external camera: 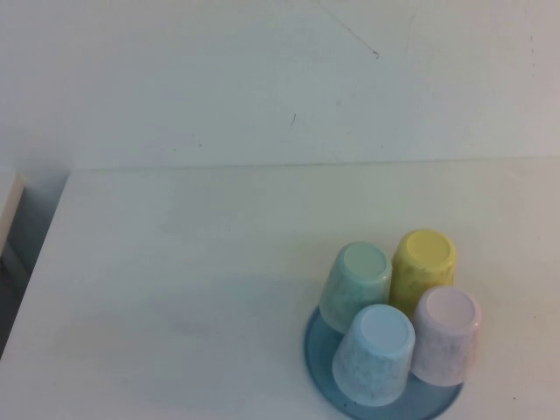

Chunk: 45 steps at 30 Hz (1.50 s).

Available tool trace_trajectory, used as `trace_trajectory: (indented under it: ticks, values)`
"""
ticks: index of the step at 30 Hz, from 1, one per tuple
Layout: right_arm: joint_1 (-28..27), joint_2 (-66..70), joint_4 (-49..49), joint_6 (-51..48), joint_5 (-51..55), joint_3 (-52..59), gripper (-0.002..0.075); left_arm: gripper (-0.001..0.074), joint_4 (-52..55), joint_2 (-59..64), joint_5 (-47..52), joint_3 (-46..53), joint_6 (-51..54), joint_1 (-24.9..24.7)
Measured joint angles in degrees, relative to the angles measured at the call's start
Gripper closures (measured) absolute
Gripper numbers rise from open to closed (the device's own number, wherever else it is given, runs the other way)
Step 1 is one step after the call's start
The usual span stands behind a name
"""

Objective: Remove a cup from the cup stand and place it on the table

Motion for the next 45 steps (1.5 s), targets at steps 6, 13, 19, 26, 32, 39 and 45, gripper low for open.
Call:
trace_trajectory:
  ticks: [6, 13, 19, 26, 32, 39, 45]
  values:
    - [0.00, 8.64, 3.64, -2.75, 20.81, -12.13, 0.0729, 0.0738, 0.00, 5.27, 12.41, -10.14, 0.00, 0.00]
    - [0.00, 23.36, 22.36, -22.35, 34.81, -22.06, 0.0729, 0.0738, -7.69, 18.79, 33.77, -18.47, 3.98, 0.00]
    - [0.00, 36.38, 38.90, -42.56, 41.13, -25.70, 0.0729, 0.0738, -26.02, 29.74, 40.36, -19.91, 21.24, 0.00]
    - [2.59, 52.37, 47.32, -58.16, 42.62, -26.82, 0.0728, 0.0738, -37.68, 39.98, 40.46, -19.91, 31.66, 0.00]
    - [11.67, 61.10, 43.73, -57.28, 41.00, -31.65, 0.0728, 0.0738, -51.90, 47.58, 42.80, -19.91, 42.34, 0.00]
    - [21.72, 66.19, 34.55, -51.42, 40.89, -37.35, 0.0709, 0.0738, -58.09, 53.53, 47.34, -19.91, 48.73, 0.00]
    - [24.14, 70.71, 34.32, -49.04, 41.26, -38.62, 0.0375, 0.0738, -58.93, 53.94, 47.93, -21.15, 51.90, 0.00]
